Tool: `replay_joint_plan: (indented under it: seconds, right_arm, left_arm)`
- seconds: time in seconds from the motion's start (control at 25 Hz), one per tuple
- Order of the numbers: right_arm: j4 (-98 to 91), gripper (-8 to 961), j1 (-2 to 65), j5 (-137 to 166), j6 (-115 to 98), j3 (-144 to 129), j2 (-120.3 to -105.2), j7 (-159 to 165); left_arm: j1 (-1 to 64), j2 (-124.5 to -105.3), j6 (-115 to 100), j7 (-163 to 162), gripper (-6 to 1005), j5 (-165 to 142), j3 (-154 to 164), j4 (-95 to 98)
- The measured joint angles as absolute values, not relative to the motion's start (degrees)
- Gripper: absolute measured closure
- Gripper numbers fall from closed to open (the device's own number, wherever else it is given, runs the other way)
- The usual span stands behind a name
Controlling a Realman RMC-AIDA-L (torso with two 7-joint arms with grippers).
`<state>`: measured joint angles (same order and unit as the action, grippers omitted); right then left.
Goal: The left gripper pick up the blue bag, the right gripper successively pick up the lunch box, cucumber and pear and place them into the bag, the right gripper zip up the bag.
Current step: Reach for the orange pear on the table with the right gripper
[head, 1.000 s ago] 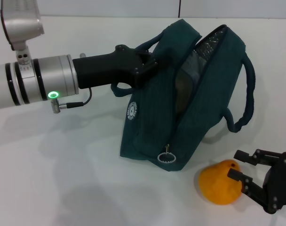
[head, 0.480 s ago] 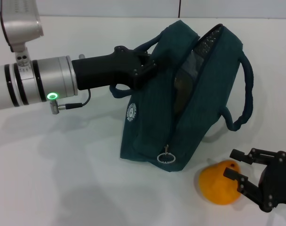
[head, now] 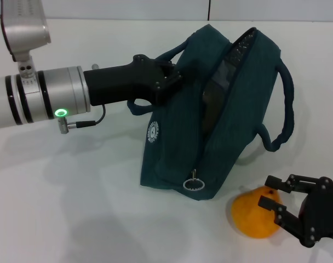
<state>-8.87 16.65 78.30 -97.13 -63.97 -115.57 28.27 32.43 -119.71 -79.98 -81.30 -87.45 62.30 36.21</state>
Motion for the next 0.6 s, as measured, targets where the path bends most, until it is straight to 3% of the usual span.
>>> replay_joint_plan:
  seconds: [0.48, 0.6]
  right_arm:
    - [-8.9, 666, 17.0, 77.9, -95.4, -63.9, -115.56, 28.5]
    - [-9.0, 751, 17.1, 77.9, -95.1, -63.9, -115.57, 28.8]
  left_arm:
    - [32.4, -119.71, -80.0, -81.3, 958, -87.5, 62.3, 36.2]
    - [32.4, -119.71, -80.0, -81.3, 958, -87.5, 62.3, 36.2]
